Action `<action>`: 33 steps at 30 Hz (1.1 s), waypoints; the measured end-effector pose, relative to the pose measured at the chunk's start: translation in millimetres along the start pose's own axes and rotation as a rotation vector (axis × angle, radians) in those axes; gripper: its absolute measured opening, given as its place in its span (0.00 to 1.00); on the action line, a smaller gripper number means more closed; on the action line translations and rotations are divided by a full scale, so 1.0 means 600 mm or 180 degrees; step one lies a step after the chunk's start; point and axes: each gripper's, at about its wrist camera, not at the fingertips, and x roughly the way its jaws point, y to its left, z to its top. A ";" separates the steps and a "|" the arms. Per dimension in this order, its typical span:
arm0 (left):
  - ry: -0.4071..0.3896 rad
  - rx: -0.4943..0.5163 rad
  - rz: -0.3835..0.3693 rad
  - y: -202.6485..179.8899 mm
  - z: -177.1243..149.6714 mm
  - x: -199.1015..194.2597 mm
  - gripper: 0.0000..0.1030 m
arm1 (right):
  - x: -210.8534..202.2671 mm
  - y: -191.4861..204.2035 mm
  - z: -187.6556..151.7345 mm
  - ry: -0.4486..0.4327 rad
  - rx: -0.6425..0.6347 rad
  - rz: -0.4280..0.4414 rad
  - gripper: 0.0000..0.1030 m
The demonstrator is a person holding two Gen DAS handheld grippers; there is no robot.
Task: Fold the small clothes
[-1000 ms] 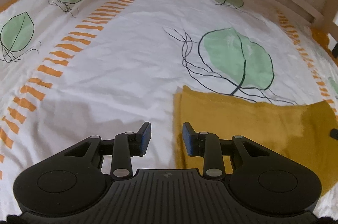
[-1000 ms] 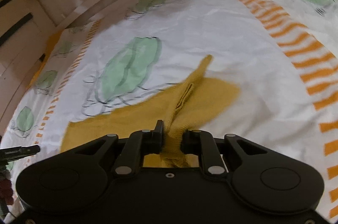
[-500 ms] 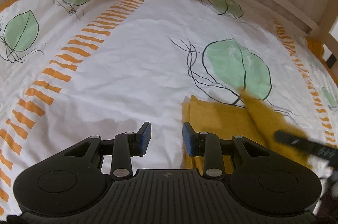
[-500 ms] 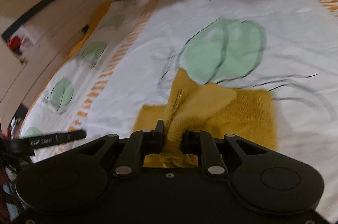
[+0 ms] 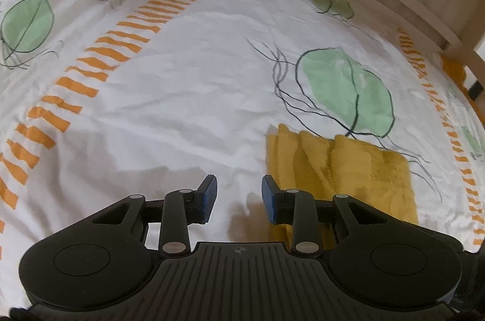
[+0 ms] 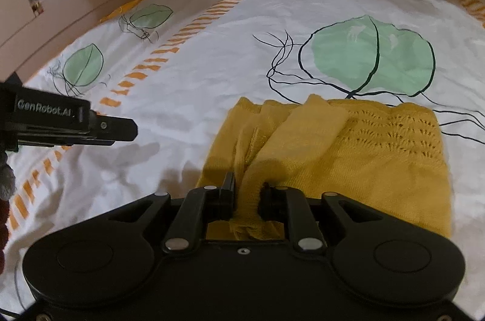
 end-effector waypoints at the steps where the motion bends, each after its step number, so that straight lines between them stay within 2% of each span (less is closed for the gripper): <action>1: -0.0009 0.0020 -0.0006 -0.002 0.000 0.000 0.31 | 0.001 0.002 -0.002 -0.0013 -0.0016 0.0001 0.24; 5: -0.0084 0.0010 -0.0042 -0.004 -0.002 -0.002 0.31 | 0.006 0.007 -0.007 -0.0057 0.0000 0.0078 0.25; 9: -0.0128 -0.0084 -0.0016 0.002 0.000 -0.003 0.31 | 0.008 0.022 -0.012 -0.0132 -0.0091 0.0354 0.35; 13: -0.0164 -0.0168 0.0016 0.012 0.001 -0.005 0.31 | -0.014 0.041 -0.017 -0.0270 -0.0204 0.0639 0.35; 16: -0.0167 -0.0199 0.0013 0.016 0.003 -0.005 0.31 | -0.038 0.041 -0.017 -0.0375 -0.0215 0.0737 0.36; 19: -0.0155 -0.0187 -0.0003 0.016 0.003 -0.004 0.31 | -0.070 0.027 -0.019 -0.0512 -0.0230 0.0669 0.44; 22: -0.0133 -0.0154 -0.0029 0.011 0.000 -0.002 0.31 | -0.094 0.015 -0.030 -0.0530 -0.0409 0.0457 0.54; 27: -0.0053 -0.0060 -0.0156 -0.004 -0.008 0.008 0.31 | -0.107 0.025 -0.070 -0.0373 -0.0770 0.0323 0.56; 33: 0.0015 0.0090 -0.0162 -0.021 -0.019 0.019 0.31 | -0.109 0.078 -0.122 -0.0306 -0.1492 0.0309 0.57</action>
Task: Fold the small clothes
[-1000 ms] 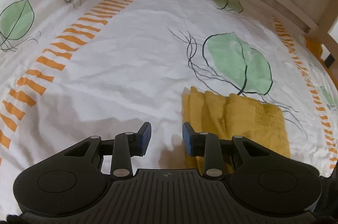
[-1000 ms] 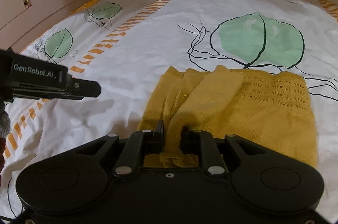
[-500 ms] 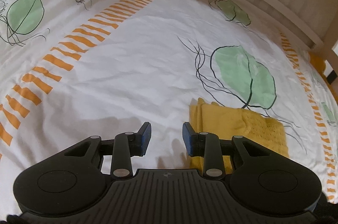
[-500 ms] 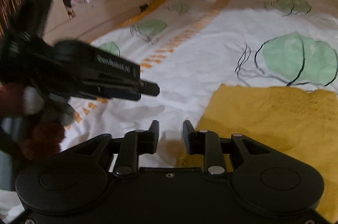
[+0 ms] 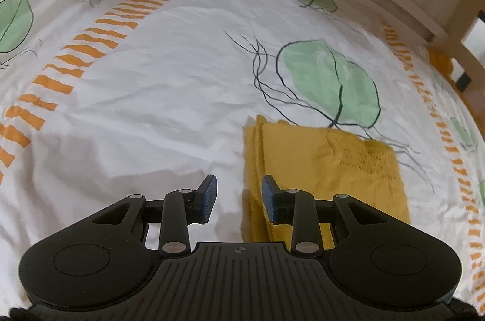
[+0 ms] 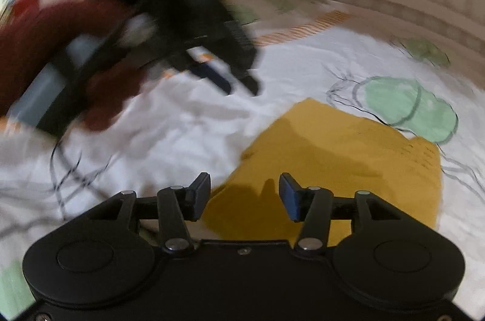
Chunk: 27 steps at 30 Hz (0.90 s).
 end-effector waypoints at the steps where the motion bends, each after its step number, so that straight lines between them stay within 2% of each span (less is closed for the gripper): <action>1: 0.0016 0.0012 -0.0010 -0.002 -0.001 0.002 0.31 | 0.002 0.006 -0.003 0.0015 -0.0100 -0.0017 0.57; 5: 0.0065 0.0048 -0.0044 -0.007 -0.006 0.009 0.31 | 0.014 0.022 -0.012 0.0104 -0.0421 -0.0102 0.54; 6: 0.0071 0.0052 -0.0053 -0.009 -0.006 0.010 0.31 | 0.018 0.023 -0.013 0.0126 -0.0459 -0.0109 0.51; 9: 0.0079 0.0044 -0.0101 -0.011 -0.007 0.014 0.31 | 0.020 0.019 -0.018 0.0130 -0.0488 -0.0115 0.10; 12: 0.0001 0.0080 -0.0114 -0.014 -0.010 0.012 0.31 | -0.001 -0.007 -0.010 -0.0089 0.0049 0.0036 0.10; 14: -0.0058 0.0131 -0.0126 -0.020 -0.011 0.013 0.31 | -0.007 -0.011 -0.007 -0.0136 0.0247 0.0179 0.10; 17: -0.0089 0.0215 -0.0176 -0.036 -0.019 0.021 0.31 | 0.013 0.014 -0.018 0.0055 0.0011 0.0187 0.11; 21: -0.0018 0.0398 -0.0228 -0.058 -0.038 0.048 0.31 | 0.020 0.003 -0.027 0.0071 0.0129 0.0284 0.23; 23: 0.0069 0.0537 -0.0155 -0.067 -0.050 0.067 0.31 | 0.005 -0.011 -0.025 -0.0010 0.0187 0.0319 0.36; 25: 0.0098 0.0608 -0.0026 -0.068 -0.059 0.079 0.33 | -0.015 -0.032 -0.024 -0.0103 0.0260 0.0347 0.56; 27: 0.0127 0.0554 0.0065 -0.062 -0.060 0.083 0.35 | -0.033 -0.060 -0.025 -0.0158 0.0384 0.0332 0.58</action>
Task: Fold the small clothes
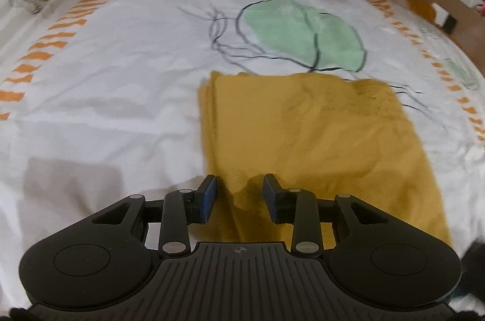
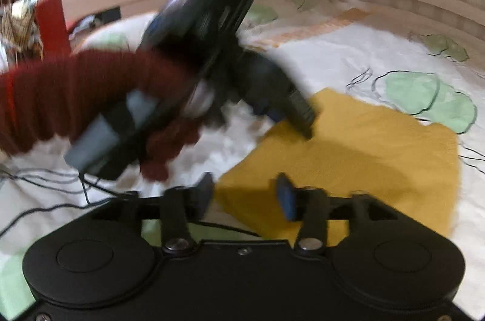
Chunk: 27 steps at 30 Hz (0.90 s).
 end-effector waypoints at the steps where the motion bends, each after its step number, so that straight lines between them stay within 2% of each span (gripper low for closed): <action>1: 0.0036 -0.0052 0.0019 0.005 0.000 0.000 0.38 | -0.006 -0.014 0.003 -0.0017 0.0067 -0.0037 0.58; 2: 0.0063 -0.0123 0.0011 0.012 0.001 0.000 0.39 | -0.011 -0.029 0.005 -0.0037 0.0130 -0.0088 0.60; 4: 0.0101 -0.0269 -0.0063 0.028 0.000 0.002 0.42 | -0.019 -0.068 0.010 -0.0101 0.0248 -0.0203 0.75; 8: 0.0064 -0.0388 -0.0179 0.044 -0.008 0.005 0.44 | -0.001 -0.126 0.028 -0.0197 0.0400 -0.0427 0.77; 10: 0.0048 -0.0376 -0.0176 0.041 -0.010 0.005 0.44 | 0.010 -0.148 0.036 -0.0251 0.0519 -0.0424 0.83; 13: 0.0008 -0.0334 -0.0159 0.038 -0.012 0.004 0.45 | 0.044 -0.178 0.048 -0.0246 0.0669 -0.0366 0.84; 16: -0.0050 -0.0300 -0.0162 0.038 -0.015 0.005 0.47 | 0.079 -0.212 0.054 -0.0110 0.0828 -0.0319 0.84; 20: -0.0076 -0.0326 -0.0195 0.043 -0.016 0.006 0.50 | 0.115 -0.259 0.051 0.0012 0.1026 -0.0408 0.84; 27: -0.0089 -0.0319 -0.0195 0.041 -0.016 0.003 0.51 | 0.122 -0.305 0.055 0.0004 0.1362 -0.0525 0.84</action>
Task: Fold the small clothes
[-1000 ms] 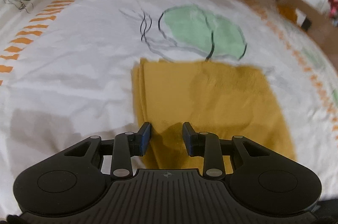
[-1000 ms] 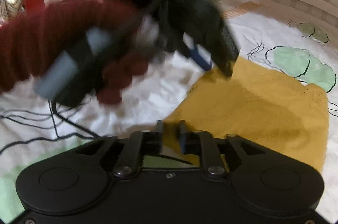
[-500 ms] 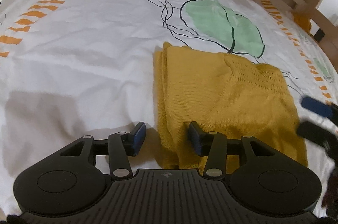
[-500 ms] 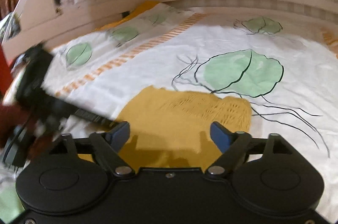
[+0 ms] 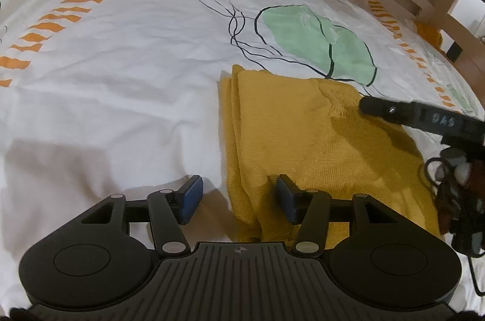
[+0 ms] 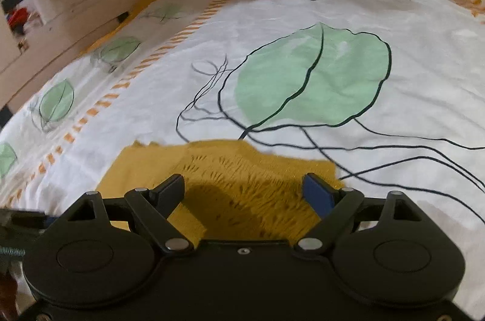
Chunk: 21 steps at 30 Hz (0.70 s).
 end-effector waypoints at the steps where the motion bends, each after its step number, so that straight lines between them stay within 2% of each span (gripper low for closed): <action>1: -0.0003 -0.0010 -0.0016 0.001 0.001 -0.002 0.51 | -0.010 -0.002 0.001 -0.0053 0.0049 0.0025 0.84; 6: 0.0003 -0.0085 -0.0147 0.007 0.001 -0.020 0.51 | -0.059 -0.016 -0.015 -0.0147 0.0213 0.0125 0.87; 12: 0.0098 -0.0014 -0.0392 -0.011 -0.031 -0.044 0.55 | -0.093 -0.048 -0.048 -0.0075 0.0476 0.0199 0.89; 13: 0.0124 0.0024 -0.0390 -0.015 -0.036 -0.043 0.58 | -0.095 -0.053 -0.054 -0.0049 0.0525 0.0219 0.89; 17: 0.0115 0.0206 -0.0256 -0.033 -0.054 -0.043 0.59 | -0.099 -0.069 -0.073 0.0030 0.0648 0.0315 0.90; 21: 0.0122 0.0082 -0.0252 -0.031 -0.062 -0.041 0.63 | -0.097 -0.079 -0.079 0.0061 0.0717 0.0491 0.90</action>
